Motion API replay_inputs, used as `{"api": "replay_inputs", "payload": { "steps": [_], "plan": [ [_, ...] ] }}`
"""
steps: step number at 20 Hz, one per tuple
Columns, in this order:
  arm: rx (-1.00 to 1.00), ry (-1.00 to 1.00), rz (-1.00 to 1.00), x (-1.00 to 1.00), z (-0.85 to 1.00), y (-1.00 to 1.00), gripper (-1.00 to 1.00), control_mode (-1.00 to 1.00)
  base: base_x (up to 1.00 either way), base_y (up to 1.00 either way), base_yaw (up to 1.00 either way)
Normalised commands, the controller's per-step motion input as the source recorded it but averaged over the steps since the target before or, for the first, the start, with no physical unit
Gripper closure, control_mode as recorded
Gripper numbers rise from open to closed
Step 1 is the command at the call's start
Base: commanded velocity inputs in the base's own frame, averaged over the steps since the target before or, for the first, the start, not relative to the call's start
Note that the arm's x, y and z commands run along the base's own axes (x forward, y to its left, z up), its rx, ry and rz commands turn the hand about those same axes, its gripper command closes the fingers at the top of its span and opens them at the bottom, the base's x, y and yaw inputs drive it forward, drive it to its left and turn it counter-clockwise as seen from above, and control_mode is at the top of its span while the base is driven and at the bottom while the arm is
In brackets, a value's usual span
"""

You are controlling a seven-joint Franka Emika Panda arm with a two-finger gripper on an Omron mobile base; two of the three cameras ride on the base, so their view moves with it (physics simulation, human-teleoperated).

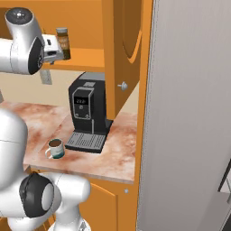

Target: Pick the cinnamon and honey bottle from the cabinet and place them next to the mug.

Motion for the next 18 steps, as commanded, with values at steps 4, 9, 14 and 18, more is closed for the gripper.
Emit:
{"api": "replay_inputs", "payload": {
  "steps": [4, 9, 14, 18],
  "plan": [
    [0.0, 0.0, -0.01, 0.14, 0.0, 0.02, -1.0, -1.0, 0.0, 0.0, 0.0],
    [0.04, 0.0, -0.05, 0.17, 0.0, -0.06, -1.0, -1.0, 0.0, 0.0, 0.0],
    [0.12, -0.02, -0.04, 0.15, 0.0, -0.15, -1.0, -1.0, 0.0, 0.0, 0.0],
    [0.1, -0.05, -0.02, 0.33, 0.0, -0.1, -1.0, -1.0, 0.0, 0.0, 0.0]
  ]
}}
